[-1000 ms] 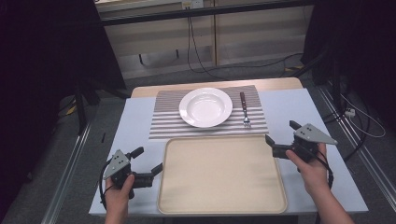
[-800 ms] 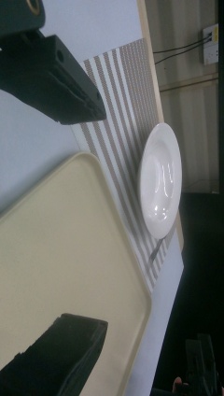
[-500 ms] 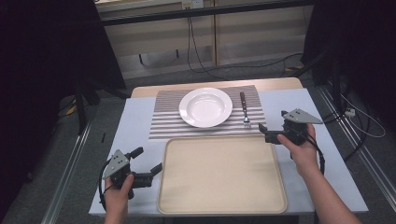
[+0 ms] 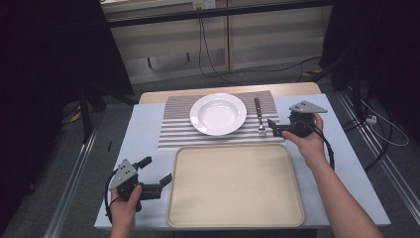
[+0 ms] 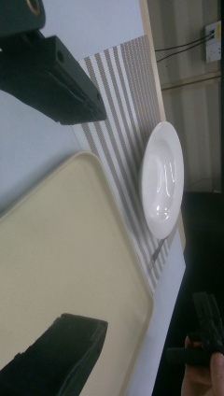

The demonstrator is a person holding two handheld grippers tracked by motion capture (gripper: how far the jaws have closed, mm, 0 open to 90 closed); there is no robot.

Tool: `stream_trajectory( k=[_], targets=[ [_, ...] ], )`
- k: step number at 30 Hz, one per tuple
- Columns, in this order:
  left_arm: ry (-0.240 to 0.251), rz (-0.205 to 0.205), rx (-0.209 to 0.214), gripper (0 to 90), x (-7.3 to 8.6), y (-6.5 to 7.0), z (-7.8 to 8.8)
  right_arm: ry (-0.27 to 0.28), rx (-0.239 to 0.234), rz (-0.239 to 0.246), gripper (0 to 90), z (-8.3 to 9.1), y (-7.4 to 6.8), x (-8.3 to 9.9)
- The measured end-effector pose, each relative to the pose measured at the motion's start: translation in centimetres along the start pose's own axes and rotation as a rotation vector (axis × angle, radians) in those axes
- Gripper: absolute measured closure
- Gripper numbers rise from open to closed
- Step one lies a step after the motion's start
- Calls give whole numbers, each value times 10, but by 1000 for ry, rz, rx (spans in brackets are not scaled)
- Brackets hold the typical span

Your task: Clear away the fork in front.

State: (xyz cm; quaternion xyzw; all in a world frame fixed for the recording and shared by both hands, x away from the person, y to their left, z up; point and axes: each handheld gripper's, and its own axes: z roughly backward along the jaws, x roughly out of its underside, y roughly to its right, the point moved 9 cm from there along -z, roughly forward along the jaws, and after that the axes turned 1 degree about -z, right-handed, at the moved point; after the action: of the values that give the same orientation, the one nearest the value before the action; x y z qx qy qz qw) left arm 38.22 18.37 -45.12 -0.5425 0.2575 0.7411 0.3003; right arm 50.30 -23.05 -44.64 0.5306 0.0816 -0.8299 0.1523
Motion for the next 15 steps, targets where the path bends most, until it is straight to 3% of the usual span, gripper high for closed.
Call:
stream_trajectory(
  k=[2, 7, 12, 15],
  targets=[
    [2, 2, 1, 22, 0, 0, 0, -27, 16, 15, 24, -7, 1, 1],
    [-10, -5, 3, 22, 2, 2, -1, -72, 21, 0, 27, -25, 7, 7],
    [-15, -11, 1, 22, 2, 1, -1, -80, 28, -23, 35, -38, 15, 8],
    [-18, -13, 4, 22, 3, 2, -1, -93, 27, -8, 59, -45, 15, 8]
  ],
)
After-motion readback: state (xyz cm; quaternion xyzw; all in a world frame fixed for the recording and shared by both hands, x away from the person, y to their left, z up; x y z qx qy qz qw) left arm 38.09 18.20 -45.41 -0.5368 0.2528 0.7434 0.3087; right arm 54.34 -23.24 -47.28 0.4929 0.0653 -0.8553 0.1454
